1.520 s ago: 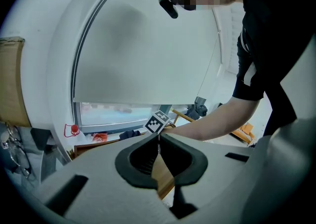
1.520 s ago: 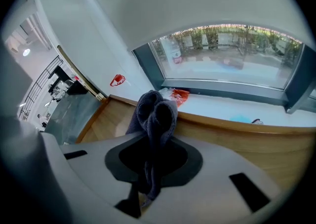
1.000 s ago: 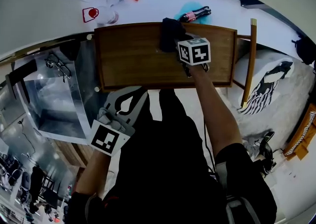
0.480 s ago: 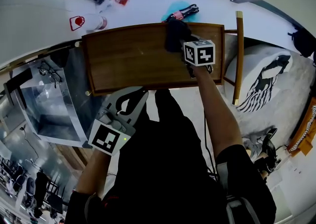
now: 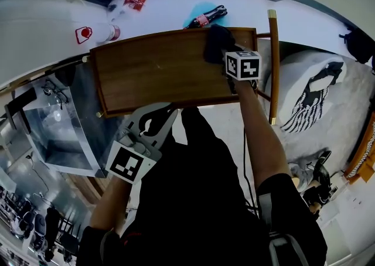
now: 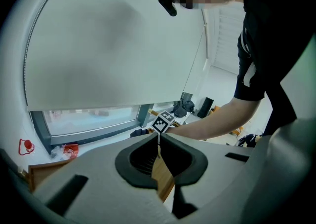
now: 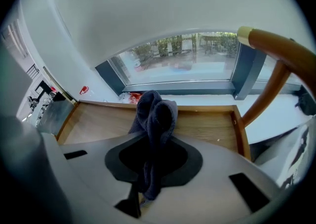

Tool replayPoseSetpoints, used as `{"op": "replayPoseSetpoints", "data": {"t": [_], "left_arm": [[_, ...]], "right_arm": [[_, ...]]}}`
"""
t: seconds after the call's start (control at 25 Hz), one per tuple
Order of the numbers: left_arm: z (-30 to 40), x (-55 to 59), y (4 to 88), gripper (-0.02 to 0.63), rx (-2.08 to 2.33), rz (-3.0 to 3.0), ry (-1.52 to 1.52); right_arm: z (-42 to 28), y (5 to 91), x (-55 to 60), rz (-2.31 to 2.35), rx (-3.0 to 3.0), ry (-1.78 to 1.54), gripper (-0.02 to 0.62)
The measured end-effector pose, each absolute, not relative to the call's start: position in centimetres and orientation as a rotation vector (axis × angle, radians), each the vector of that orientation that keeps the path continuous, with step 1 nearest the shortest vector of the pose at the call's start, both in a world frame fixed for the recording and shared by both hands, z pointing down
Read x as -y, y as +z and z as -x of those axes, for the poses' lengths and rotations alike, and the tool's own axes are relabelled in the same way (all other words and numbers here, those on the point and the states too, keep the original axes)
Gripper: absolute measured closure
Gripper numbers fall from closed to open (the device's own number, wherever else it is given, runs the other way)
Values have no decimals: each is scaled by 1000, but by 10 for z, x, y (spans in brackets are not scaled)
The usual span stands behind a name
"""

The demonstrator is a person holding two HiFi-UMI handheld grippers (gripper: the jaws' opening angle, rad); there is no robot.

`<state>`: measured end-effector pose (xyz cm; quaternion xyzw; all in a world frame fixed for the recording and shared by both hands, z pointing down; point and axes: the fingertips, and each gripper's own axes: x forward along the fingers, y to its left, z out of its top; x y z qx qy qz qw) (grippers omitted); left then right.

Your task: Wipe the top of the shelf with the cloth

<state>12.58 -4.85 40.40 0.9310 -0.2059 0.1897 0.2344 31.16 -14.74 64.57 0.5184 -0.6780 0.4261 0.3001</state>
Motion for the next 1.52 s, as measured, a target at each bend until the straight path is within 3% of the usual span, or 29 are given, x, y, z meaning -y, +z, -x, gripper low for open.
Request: {"op": "replayPoseSetpoints", "data": {"t": [0.44, 0.92, 1.2, 1.52], "left_arm": [[-147, 48, 400, 574, 522, -2577, 518], [-125, 46, 383, 574, 538, -2602, 477], [-75, 44, 367, 574, 614, -2614, 426], [14, 35, 358, 574, 759, -2574, 392]], "right_arm": [[-357, 642, 138, -1432, 1704, 1043, 545], [-348, 608, 130, -1457, 1710, 979, 545], [-273, 564, 136, -1388, 1854, 945, 545], [-115, 553, 137, -1140, 2034, 967, 545]]}}
